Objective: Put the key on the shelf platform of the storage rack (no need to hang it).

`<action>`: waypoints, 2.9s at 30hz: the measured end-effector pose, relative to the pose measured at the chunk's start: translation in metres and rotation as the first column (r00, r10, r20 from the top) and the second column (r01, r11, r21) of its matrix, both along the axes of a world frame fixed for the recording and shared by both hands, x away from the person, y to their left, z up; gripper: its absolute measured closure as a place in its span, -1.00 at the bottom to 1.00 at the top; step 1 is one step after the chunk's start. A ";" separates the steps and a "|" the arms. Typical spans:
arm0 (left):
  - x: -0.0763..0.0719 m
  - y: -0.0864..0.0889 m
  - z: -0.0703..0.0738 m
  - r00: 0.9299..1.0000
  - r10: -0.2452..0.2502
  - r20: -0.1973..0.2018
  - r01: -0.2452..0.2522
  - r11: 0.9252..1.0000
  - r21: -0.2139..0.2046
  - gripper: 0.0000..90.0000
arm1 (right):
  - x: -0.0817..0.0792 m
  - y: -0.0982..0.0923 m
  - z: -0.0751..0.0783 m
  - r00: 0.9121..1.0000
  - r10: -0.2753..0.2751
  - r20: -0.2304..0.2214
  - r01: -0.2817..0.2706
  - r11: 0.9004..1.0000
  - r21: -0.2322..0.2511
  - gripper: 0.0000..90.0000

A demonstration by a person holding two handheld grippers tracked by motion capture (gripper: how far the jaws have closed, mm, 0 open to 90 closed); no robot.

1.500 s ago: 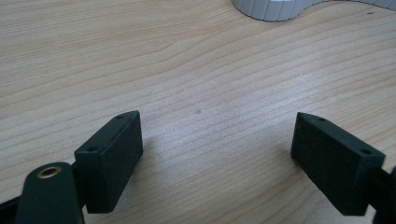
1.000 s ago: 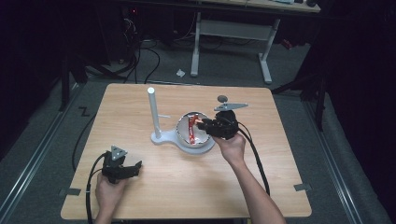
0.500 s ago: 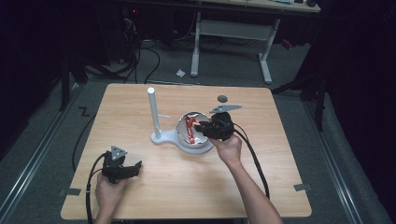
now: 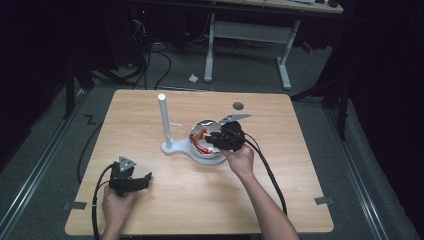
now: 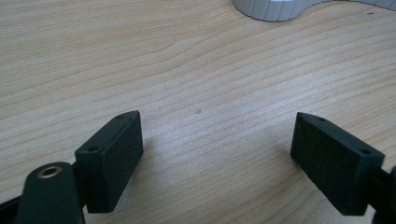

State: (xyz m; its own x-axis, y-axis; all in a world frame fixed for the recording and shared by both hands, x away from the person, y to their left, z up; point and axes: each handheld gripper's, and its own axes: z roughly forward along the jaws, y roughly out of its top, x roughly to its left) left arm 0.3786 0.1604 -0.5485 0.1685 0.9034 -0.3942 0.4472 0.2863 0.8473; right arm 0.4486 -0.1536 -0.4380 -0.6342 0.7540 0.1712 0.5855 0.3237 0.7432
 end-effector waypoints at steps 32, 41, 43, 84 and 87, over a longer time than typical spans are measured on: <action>0.000 0.000 0.000 1.000 0.001 0.001 -0.001 1.000 -0.001 -0.61 | 0.009 0.006 -0.018 0.999 -0.027 -0.019 0.025 0.995 -0.097 0.51; 0.000 0.000 0.000 1.000 0.001 0.001 -0.001 1.000 -0.001 -0.61 | 0.008 0.007 -0.019 1.000 -0.012 -0.012 0.011 0.994 -0.110 0.48; 0.000 0.000 0.000 1.000 0.002 0.001 -0.002 1.000 -0.001 -0.61 | 0.007 0.007 -0.017 1.000 -0.011 -0.007 0.010 0.993 -0.116 0.41; 0.000 0.000 0.000 1.000 0.001 0.001 -0.001 1.000 0.000 -0.61 | -0.022 -0.053 0.029 0.988 -0.101 0.117 0.107 0.993 -0.044 0.20; 0.000 0.000 0.000 1.000 0.001 0.001 -0.001 1.000 0.000 -0.61 | -0.024 -0.056 0.031 0.988 -0.103 0.117 0.109 0.993 -0.040 0.20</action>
State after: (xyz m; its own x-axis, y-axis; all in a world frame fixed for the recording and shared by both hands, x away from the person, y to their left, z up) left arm 0.3787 0.1603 -0.5485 0.1675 0.9036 -0.3944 0.4463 0.2872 0.8475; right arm 0.4251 -0.2095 -0.4074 -0.5636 0.8235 0.0653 0.5302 0.3000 0.7930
